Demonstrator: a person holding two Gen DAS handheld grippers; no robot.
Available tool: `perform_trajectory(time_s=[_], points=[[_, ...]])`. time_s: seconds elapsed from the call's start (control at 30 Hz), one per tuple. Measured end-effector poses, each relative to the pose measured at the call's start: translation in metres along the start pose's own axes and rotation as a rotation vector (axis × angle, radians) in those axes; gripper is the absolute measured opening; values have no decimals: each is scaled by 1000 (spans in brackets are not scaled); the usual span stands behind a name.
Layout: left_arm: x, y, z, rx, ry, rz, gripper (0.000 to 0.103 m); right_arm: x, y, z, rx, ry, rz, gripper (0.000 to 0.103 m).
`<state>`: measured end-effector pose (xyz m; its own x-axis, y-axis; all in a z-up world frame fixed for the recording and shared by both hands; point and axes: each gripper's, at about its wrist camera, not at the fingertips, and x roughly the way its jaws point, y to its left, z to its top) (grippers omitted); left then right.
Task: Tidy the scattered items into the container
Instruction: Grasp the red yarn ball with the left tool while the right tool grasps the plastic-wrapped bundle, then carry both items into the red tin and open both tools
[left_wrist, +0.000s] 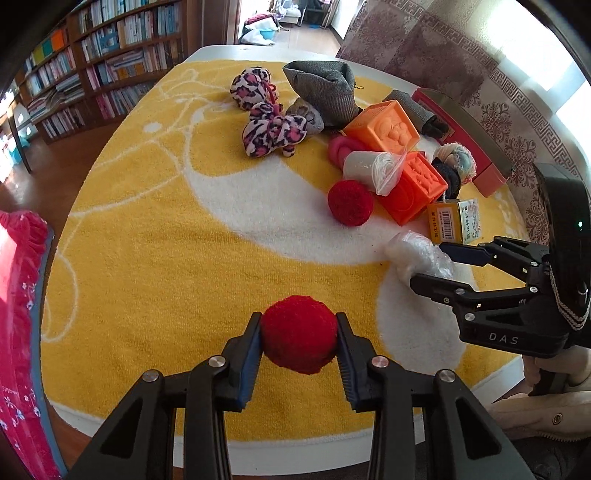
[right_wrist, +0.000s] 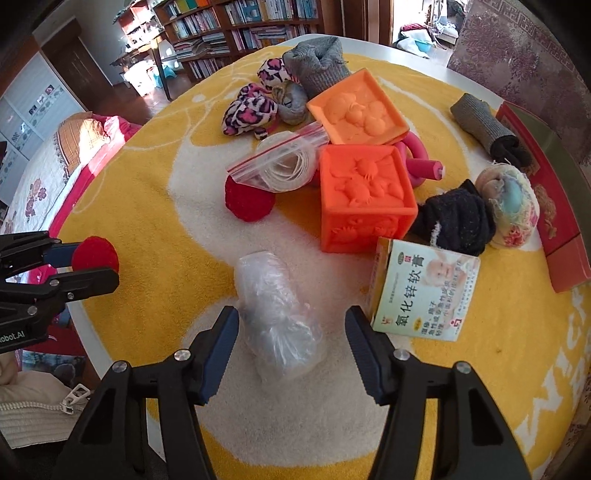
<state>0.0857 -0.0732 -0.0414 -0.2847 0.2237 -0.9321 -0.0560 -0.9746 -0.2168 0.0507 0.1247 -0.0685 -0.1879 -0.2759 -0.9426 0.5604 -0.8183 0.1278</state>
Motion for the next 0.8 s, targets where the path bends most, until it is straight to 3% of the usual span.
perform_trajectory(time_s=[0.07,0.17,0.4,0.8], points=[[5,0,8,9,8,-16,39,3,0,0,3,18,10,48],[9,1,22,33,11,-44,39,-2,0,1,5,7,25,40],[-2,-10,64,96,-27,-136,39,-50,-16,11,94,-94,22,38],[-12,-98,136,259,-86,-249,39,-139,-127,12,452,-318,-195,38]])
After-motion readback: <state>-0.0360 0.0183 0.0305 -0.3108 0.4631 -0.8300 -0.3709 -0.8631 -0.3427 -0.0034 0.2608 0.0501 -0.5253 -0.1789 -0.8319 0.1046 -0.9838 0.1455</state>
